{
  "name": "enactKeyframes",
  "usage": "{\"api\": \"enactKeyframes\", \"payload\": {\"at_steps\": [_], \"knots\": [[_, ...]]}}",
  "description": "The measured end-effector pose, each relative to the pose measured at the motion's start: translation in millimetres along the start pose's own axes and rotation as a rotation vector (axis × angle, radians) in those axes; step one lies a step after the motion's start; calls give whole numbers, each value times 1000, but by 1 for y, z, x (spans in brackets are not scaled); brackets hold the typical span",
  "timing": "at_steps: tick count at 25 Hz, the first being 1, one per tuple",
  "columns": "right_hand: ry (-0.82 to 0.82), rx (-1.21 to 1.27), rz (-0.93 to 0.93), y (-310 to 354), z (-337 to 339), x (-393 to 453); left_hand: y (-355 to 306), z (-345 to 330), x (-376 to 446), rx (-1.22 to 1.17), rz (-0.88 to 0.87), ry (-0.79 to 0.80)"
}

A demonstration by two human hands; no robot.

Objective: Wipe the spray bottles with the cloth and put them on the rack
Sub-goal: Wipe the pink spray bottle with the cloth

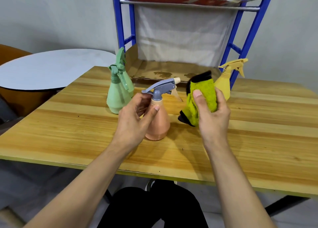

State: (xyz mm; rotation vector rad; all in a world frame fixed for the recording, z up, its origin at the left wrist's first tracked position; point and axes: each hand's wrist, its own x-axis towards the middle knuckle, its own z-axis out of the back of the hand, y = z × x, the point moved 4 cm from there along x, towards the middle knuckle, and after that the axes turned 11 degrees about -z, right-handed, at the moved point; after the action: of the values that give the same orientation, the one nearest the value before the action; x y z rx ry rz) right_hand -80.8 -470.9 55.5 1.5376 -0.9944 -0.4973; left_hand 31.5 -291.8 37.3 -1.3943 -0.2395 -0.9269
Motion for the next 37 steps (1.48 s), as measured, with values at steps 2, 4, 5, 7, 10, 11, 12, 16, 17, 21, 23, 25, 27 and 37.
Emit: {"api": "enactKeyframes", "payload": {"at_steps": [2,4,5,7,10,11,12,16,17,21,23,25,27,37], "knots": [[134,-32,-1,0,-25,-1,0,0,-2,-11,-6,-13],[205,-62,17,-9,-39,-8,1,0,-3,-33,-11,-17],[223,-66,26,-11,-40,-8,3,0,-2,-35,-10,-14],[264,-128,21,-11,-31,-2,6,0,-2,-42,-1,2],[252,-322,-3,0,-5,9,6,1,-5,-78,16,1],[192,-383,7,10,3,12,5,2,-5,-91,18,-2],[131,-428,36,25,8,14,4,2,-5,-102,21,-1],[277,-710,465,99,-30,8,7,1,-16,-82,60,-5],[376,-821,604,111,-48,4,11,-1,-23,-40,89,17],[782,-1417,896,101,-104,-8,24,-3,-41,94,215,98],[817,-1601,810,94,-116,-2,26,-5,-38,113,221,110],[810,-1645,728,94,-124,3,26,-8,-38,99,220,104],[751,-1672,771,90,-134,2,26,-9,-39,105,213,80],[367,-916,402,109,-115,17,25,-7,-41,73,182,97]]}}
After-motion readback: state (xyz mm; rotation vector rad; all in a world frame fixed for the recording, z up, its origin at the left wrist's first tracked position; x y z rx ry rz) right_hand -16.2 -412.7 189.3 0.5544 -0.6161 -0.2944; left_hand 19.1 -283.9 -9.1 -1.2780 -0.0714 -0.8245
